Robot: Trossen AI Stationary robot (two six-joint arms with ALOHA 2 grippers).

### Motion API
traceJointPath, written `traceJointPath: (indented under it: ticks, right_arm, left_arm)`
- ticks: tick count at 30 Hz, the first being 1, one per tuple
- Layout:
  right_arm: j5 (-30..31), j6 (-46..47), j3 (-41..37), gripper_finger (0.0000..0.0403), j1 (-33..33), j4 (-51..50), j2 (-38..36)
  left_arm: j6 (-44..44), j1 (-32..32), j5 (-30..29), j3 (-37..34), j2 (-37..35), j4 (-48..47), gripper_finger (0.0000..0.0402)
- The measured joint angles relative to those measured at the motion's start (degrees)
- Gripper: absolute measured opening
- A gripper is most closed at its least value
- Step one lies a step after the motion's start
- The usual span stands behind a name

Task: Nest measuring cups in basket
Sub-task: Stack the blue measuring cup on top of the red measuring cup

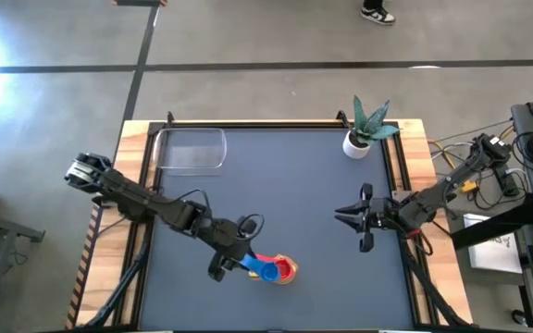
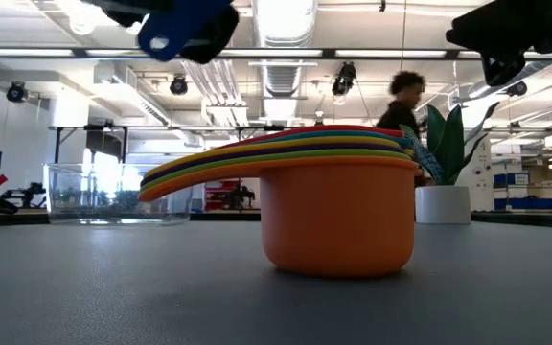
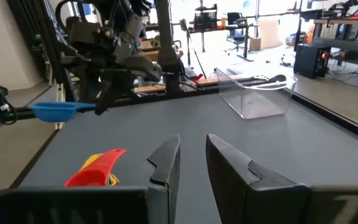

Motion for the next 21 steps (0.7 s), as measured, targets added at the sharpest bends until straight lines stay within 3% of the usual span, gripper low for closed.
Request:
traceJointPath:
  ticks: [13,21]
  right_arm:
    - [-0.14,-1.02,-0.02,0.0068,0.00,0.00,-0.13]
    - [-0.68,-1.51,-0.02,0.0068,0.02,-0.02,-0.15]
  left_arm:
    - [2.33,2.17,-0.03,8.22,10.16,-1.44,0.0134]
    - [1.74,2.88,-0.30,15.76,17.97,-10.66,0.0134]
